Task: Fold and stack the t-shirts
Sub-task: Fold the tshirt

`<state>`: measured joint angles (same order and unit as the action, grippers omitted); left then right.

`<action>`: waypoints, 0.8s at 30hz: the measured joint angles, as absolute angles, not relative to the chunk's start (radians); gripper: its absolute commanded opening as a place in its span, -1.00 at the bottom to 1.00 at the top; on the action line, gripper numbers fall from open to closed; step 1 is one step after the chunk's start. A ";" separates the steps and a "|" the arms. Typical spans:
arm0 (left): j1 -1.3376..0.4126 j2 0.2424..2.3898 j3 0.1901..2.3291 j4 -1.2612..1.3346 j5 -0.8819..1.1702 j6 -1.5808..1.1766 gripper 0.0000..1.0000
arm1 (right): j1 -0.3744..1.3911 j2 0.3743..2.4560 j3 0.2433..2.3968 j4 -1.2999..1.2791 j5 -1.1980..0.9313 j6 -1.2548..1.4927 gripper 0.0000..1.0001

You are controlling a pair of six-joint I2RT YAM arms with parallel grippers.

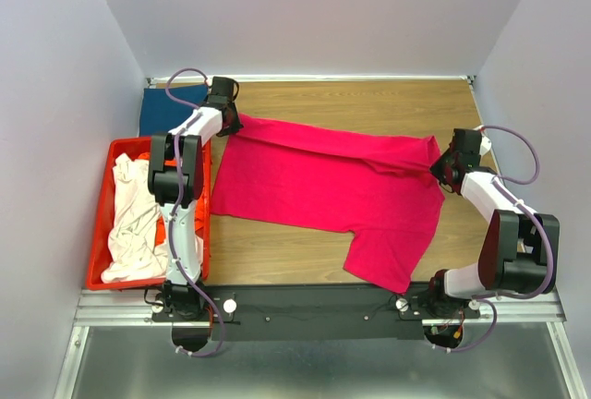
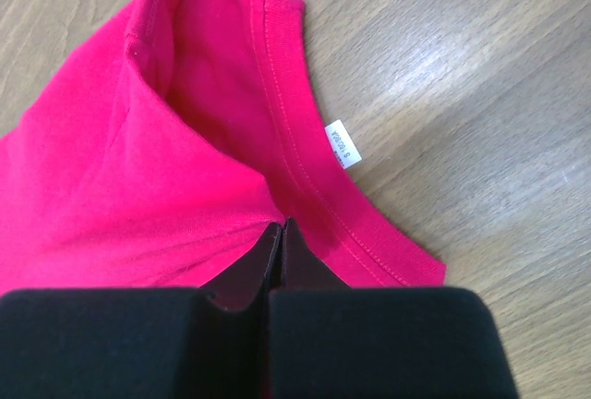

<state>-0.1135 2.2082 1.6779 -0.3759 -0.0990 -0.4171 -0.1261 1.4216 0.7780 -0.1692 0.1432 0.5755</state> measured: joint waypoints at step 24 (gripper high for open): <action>-0.118 2.167 1.652 -0.392 -0.146 -0.434 -0.67 | -0.126 1.414 0.842 -0.180 0.071 0.567 0.20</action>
